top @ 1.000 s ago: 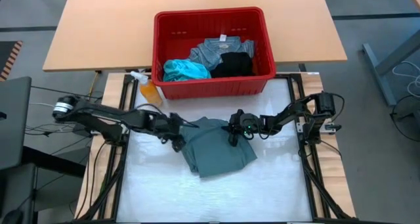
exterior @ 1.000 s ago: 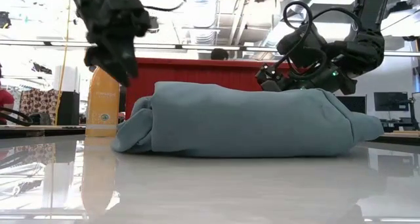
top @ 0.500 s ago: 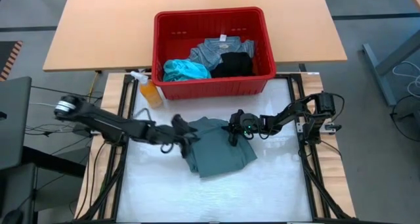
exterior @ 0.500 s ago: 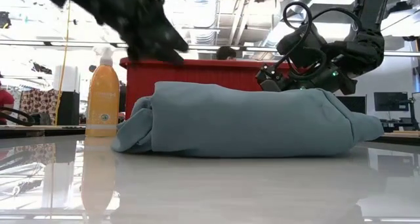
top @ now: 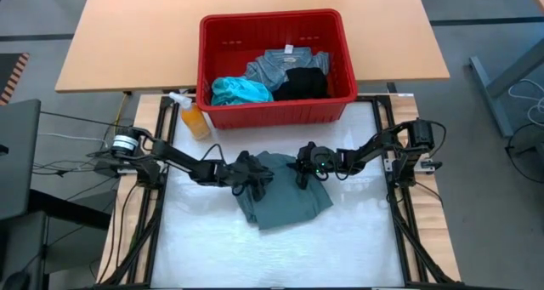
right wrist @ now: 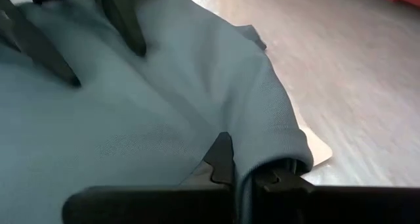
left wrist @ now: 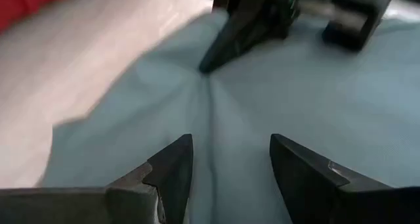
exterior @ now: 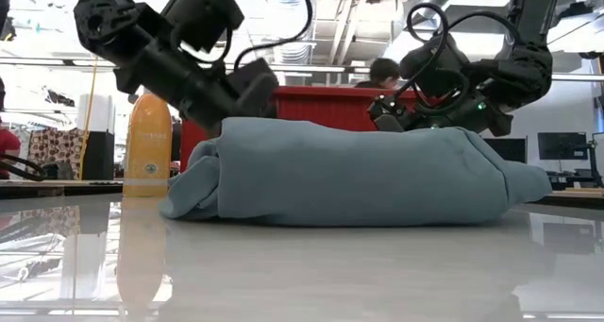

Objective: Fold Laundry from Bin
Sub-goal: Fold the gray pants

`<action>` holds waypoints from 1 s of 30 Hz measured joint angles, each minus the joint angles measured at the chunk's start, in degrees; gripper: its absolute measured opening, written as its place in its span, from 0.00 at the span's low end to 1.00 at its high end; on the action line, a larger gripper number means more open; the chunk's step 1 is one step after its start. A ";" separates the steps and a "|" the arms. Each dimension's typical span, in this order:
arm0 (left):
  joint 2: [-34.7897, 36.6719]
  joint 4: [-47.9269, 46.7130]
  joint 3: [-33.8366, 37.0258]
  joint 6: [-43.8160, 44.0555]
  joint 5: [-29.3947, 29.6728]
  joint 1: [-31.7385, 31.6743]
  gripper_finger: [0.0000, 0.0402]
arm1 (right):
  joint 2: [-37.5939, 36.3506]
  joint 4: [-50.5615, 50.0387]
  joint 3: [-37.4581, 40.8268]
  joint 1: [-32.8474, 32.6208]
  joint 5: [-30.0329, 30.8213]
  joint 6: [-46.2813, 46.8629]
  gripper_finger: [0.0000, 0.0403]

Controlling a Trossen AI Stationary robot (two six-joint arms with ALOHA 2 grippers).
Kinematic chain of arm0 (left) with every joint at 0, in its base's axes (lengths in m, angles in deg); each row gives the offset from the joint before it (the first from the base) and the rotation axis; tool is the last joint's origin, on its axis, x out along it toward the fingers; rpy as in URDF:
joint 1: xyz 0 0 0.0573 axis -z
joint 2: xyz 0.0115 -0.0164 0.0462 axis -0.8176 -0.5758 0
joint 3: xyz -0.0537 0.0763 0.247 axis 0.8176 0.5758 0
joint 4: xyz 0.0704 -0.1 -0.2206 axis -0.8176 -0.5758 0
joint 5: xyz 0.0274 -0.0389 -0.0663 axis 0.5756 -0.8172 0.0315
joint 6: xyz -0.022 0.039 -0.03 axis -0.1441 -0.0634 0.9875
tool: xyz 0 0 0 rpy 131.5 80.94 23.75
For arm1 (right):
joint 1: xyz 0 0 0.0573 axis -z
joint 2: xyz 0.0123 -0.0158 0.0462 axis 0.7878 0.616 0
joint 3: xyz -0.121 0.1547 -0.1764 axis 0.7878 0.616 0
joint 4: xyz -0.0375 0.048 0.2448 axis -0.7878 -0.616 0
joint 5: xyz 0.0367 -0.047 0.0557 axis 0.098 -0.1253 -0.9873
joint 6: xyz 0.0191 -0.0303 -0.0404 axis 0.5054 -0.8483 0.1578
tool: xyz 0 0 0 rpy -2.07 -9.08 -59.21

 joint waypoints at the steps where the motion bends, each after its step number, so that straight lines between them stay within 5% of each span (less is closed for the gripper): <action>1: -0.38 -0.41 0.00 0.36 0.09 -0.17 0.48 | 0.00 0.04 0.00 0.15 0.00 0.00 0.07; 9: -0.68 -2.69 -0.04 0.60 1.26 -0.40 0.48 | -4.93 -5.45 0.02 0.65 0.02 -2.42 0.26; 21: -0.68 -3.25 -0.04 1.94 1.70 -0.40 0.48 | -25.70 -33.81 0.04 3.71 0.20 -4.22 0.61; 26: -0.68 -3.27 -0.04 2.00 3.26 -0.40 0.48 | -28.60 -22.12 0.23 -4.09 4.19 -4.50 0.59; 30: -0.68 -3.27 -0.04 1.58 5.07 -0.40 0.48 | -20.14 -2.07 2.84 -13.73 18.53 -5.61 0.55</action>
